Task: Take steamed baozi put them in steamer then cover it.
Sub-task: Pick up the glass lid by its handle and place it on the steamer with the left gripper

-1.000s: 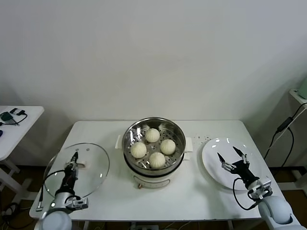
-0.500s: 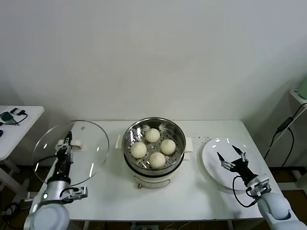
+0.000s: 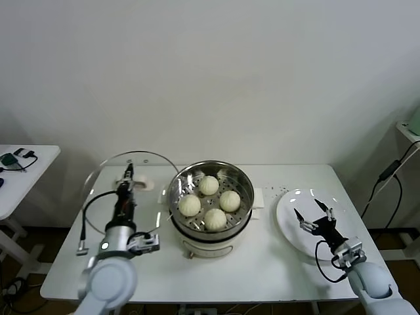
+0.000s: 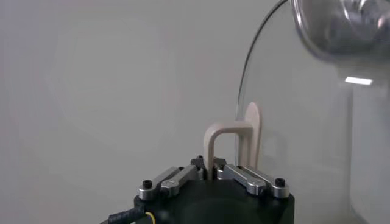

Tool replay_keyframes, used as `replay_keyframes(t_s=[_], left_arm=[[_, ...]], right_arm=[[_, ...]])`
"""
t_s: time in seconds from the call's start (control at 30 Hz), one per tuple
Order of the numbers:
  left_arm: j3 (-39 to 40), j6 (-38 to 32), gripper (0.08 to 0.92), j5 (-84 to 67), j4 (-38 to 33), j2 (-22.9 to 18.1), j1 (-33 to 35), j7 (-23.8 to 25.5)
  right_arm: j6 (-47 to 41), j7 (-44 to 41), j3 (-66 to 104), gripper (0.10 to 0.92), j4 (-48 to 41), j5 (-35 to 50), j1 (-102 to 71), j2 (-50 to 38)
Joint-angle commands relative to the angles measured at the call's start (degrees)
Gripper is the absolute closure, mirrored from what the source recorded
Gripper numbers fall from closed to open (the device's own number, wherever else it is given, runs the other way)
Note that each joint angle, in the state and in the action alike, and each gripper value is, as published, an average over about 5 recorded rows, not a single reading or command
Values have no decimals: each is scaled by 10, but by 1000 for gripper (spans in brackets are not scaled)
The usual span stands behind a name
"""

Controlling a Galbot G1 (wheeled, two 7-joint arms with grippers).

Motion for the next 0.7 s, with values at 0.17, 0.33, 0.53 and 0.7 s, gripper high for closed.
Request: replay_keyframes(t_s=[0.17, 0.33, 0.53, 0.7], left_arm=[[213, 81, 846, 108, 102, -153, -185, 110], [224, 90, 846, 111, 140, -196, -190, 100], [236, 87, 846, 121, 177, -238, -181, 79], [239, 88, 846, 120, 200, -248, -179, 74]], right_arm=[[5, -1, 13, 203, -14, -12, 3, 2], [8, -3, 21, 203, -18, -11, -1, 3], [12, -6, 27, 203, -20, -11, -4, 3], [14, -9, 31, 203, -21, -10, -6, 4]])
